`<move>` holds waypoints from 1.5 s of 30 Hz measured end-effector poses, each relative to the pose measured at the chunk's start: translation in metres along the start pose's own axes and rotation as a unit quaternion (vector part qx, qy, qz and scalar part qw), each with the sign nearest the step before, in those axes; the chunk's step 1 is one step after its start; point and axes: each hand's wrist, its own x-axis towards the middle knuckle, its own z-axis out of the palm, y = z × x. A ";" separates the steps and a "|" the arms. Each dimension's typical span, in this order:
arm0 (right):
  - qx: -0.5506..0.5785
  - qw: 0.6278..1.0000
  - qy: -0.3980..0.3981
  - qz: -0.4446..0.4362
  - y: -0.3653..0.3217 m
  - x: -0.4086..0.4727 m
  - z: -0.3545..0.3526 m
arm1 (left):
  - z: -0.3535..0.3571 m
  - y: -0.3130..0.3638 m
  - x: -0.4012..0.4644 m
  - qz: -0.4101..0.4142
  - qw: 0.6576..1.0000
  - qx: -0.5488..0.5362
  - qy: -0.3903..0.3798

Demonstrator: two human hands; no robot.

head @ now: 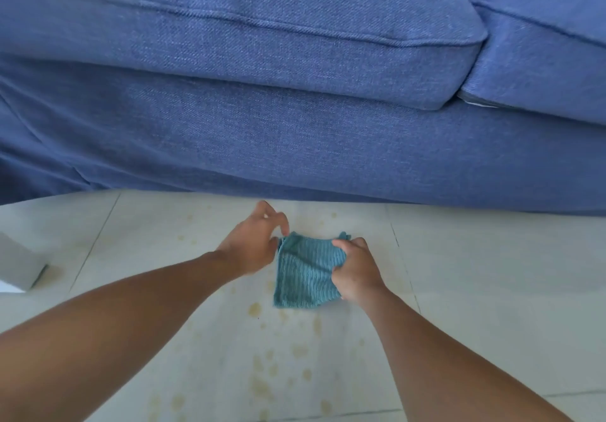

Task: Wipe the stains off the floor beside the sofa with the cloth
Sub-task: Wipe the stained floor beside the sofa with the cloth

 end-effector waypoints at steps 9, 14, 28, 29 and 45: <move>-0.063 0.998 0.000 -0.013 0.017 0.005 0.000 | 0.025 -0.005 0.004 0.188 0.950 0.232 -0.086; -0.134 0.990 0.018 0.037 0.021 0.007 -0.008 | 0.026 -0.021 0.002 0.181 0.942 0.270 -0.088; -0.281 0.958 0.032 -0.040 0.068 -0.028 0.045 | 0.006 -0.032 0.013 0.067 0.947 0.258 -0.178; -0.281 0.958 0.040 -0.031 0.077 -0.034 0.042 | 0.006 -0.031 0.013 0.064 0.946 0.258 -0.184; -0.248 0.960 0.113 0.058 0.112 -0.127 0.064 | -0.005 -0.032 -0.008 0.060 0.946 0.246 -0.201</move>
